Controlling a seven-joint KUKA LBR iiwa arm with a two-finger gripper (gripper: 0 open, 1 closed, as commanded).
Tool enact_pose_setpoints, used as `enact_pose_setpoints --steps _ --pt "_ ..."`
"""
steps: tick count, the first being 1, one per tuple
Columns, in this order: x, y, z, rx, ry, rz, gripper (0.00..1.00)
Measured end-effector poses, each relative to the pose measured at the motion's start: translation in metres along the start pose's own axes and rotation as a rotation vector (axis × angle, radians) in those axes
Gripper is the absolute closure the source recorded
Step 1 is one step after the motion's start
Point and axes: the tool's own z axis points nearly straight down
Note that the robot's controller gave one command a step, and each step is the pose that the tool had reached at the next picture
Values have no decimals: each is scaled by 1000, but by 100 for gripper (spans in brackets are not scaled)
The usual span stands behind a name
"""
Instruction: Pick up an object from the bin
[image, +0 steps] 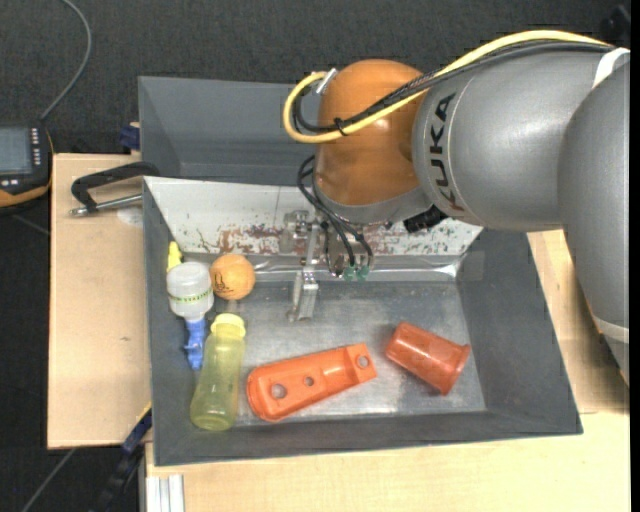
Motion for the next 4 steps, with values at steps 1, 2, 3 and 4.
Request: enact_pose_setpoints --steps 1,2,3,4 --pt "-1 -1 -5 -1 -8 2 0" --pt "15 -10 52 -3 -9 6 0" --pt "18 -27 98 -3 -7 26 0" --pt "46 -28 112 -2 -8 16 0"
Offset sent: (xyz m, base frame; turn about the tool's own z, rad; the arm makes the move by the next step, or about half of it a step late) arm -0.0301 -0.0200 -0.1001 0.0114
